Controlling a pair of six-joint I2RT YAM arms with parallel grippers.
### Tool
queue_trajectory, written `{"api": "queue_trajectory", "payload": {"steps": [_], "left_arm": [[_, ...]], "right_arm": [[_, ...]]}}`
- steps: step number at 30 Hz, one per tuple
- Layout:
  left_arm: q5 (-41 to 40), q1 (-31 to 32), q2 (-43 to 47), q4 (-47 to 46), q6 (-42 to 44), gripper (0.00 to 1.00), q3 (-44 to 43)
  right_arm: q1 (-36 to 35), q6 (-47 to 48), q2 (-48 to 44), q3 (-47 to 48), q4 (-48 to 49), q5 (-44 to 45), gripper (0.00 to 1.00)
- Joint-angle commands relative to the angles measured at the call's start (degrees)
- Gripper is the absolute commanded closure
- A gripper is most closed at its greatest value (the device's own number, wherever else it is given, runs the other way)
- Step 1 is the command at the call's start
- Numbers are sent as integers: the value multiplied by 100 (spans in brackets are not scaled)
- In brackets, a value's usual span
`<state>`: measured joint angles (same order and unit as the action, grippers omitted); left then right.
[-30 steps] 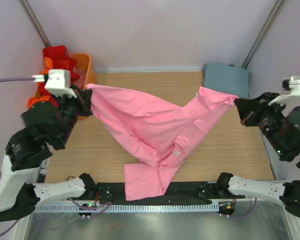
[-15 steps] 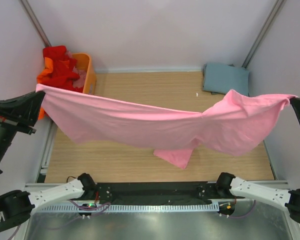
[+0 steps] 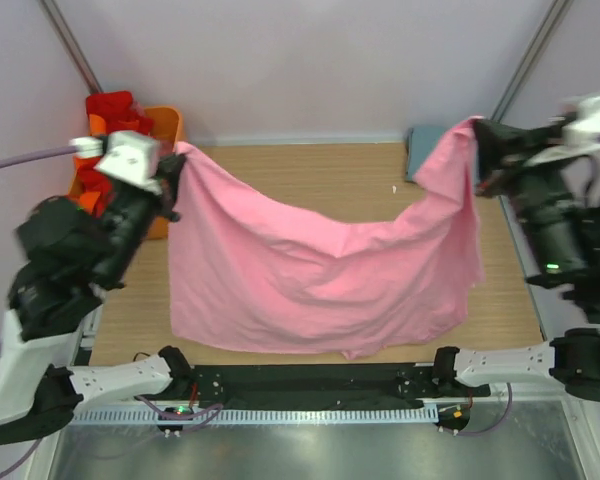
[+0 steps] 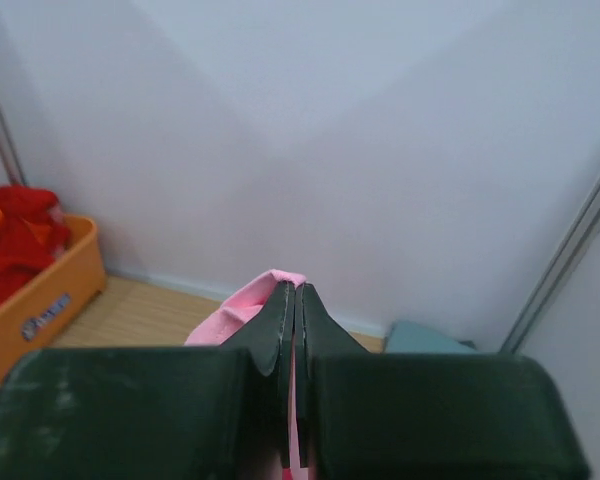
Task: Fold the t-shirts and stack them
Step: Flatten the tshirt out
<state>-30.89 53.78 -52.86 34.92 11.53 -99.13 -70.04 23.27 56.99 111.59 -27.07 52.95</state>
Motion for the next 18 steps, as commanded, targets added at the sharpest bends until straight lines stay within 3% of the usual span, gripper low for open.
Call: {"api": "queue_trajectory", "payload": {"steps": [1, 2, 3, 4, 5, 8, 9, 12, 13, 14, 15, 16, 17, 18], "left_arm": [[-480, -226, -653, -1029, 517, 100, 456], [-79, -445, -786, -1031, 178, 100, 482], [300, -1126, -909, -1005, -52, 100, 474], [608, -1498, -1163, -970, -263, 100, 500], [837, -2094, -1296, -1004, -622, 100, 596], [1506, -2983, -2068, -1223, -994, 100, 667], [1768, -3222, -2323, -1320, -1334, 100, 641], [2122, -4154, -3745, -1051, -1984, 98, 116], [2201, -4356, -4332, -692, -2144, 94, -261], [2237, -4654, -5382, -183, -2355, 78, -1439], [2272, -4735, -5984, 1031, -2540, 39, -2182], [2429, -4771, -6373, 1487, -2777, 28, -2842], [2439, -4737, -6586, 1674, -2857, 23, -3414], [2422, -4684, -6510, 1502, -2893, 10, -3359]], "right_arm": [[-159, 2049, 645, -559, 2159, 779, 99], [172, 2181, 777, -638, 2223, 717, 99], [645, 1930, 918, -630, 2215, 212, 99], [1259, 1309, 1415, -430, 1327, -245, 99], [2683, 790, 1716, 68, 753, -920, 99], [4038, -171, 2919, 160, 545, -2460, 99], [4886, -556, 3236, 266, 484, -3439, 99], [6006, -1727, 4878, 1203, 257, -4440, 99], [6141, -2042, 6144, 1781, -41, -4625, 73], [6256, -2124, 6758, 3379, -427, -4696, 29], [6292, -2159, 7434, 4248, -1118, -4636, 1], [6310, -2308, 7719, 4657, -1134, -4740, 0], [6318, -2309, 7504, 4087, -916, -4854, 0], [6310, -2466, 7267, 3603, -322, -4951, 0]]}}
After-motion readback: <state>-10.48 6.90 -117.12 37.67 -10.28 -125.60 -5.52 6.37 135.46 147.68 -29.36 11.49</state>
